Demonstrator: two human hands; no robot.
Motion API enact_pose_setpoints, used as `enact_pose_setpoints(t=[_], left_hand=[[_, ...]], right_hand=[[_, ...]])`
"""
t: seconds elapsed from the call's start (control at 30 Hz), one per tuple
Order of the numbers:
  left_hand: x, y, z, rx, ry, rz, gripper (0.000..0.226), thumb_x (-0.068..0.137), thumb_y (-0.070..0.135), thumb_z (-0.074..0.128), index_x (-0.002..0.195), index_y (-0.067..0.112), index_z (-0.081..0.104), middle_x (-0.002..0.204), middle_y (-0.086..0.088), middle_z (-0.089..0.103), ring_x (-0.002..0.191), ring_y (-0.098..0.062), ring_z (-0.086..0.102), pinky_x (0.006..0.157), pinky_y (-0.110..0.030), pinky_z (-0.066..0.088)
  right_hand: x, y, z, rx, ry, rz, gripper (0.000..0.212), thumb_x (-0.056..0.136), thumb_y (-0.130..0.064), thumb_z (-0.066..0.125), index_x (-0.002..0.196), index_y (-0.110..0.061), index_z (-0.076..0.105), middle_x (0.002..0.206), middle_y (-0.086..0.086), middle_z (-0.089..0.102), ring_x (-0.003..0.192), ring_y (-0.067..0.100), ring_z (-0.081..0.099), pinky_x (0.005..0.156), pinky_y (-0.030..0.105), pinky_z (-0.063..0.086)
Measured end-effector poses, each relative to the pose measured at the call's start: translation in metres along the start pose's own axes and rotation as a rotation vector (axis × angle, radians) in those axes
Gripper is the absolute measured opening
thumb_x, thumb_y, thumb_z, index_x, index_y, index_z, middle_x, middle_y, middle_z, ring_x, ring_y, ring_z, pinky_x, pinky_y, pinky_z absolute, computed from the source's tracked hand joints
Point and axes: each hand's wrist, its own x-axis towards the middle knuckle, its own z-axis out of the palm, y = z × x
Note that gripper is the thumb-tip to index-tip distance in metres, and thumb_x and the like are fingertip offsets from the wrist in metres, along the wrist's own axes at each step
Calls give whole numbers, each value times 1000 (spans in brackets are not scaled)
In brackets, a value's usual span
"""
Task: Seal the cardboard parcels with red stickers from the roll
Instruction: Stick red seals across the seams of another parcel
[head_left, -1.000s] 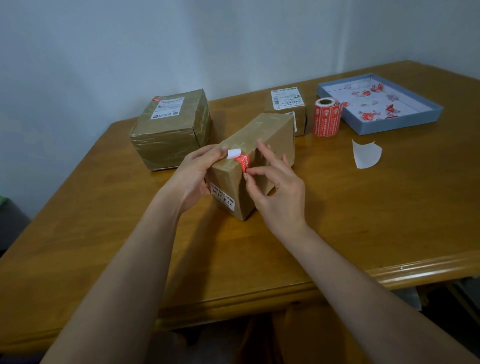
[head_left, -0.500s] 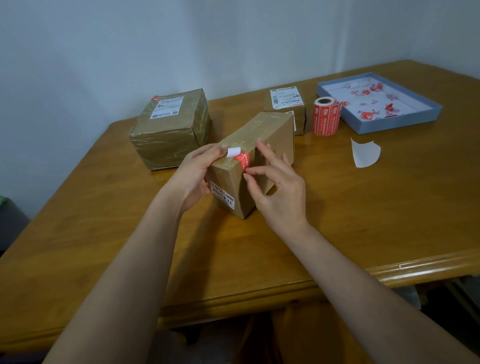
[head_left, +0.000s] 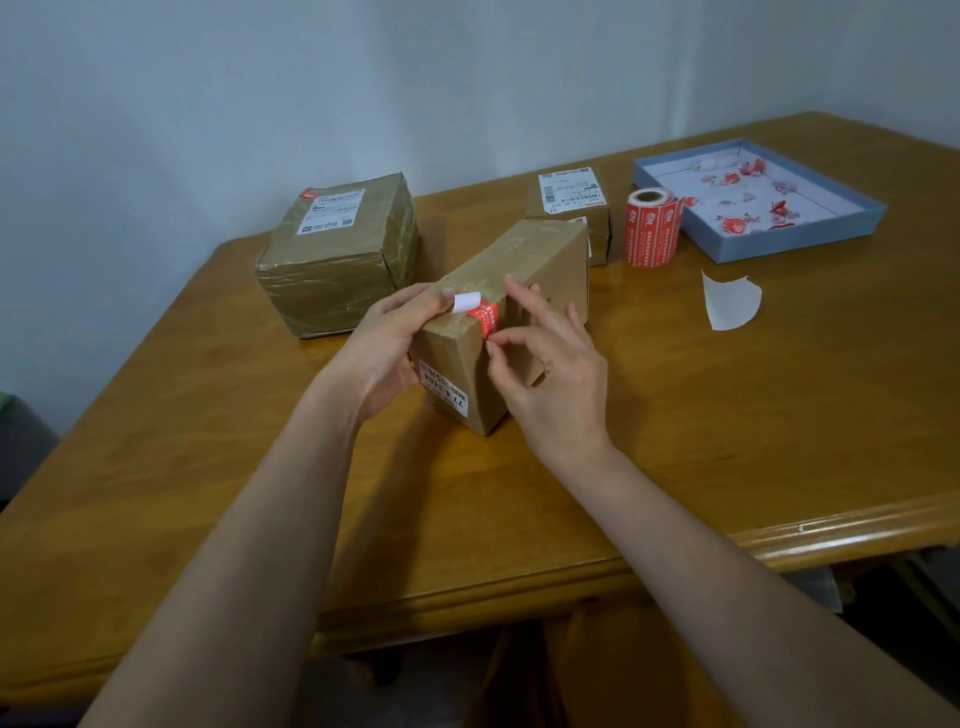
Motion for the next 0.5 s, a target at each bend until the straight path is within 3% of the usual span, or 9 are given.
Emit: enact_pose_setpoints(t=[0.2,0.5], left_hand=[[-2,1,1,12,3,4,28,92,29,61,117,18,67,115,-11,70,117,-30,61,100,-54,46],[-2,0,4,17,31,12,29,91,30,60,117,18,68,116,-11,69,115,-28,62,100,-52,45]], right_hand=[[1,-3,1,-97,46,-47,5,83,-14,68,81,-10,69,130,4,61,123,24,56,112,45,29],[2,-3,0,-163,53,-89,8,83,-15,66,80,-8,68,127,6,62,118,23,59,110,45,32]])
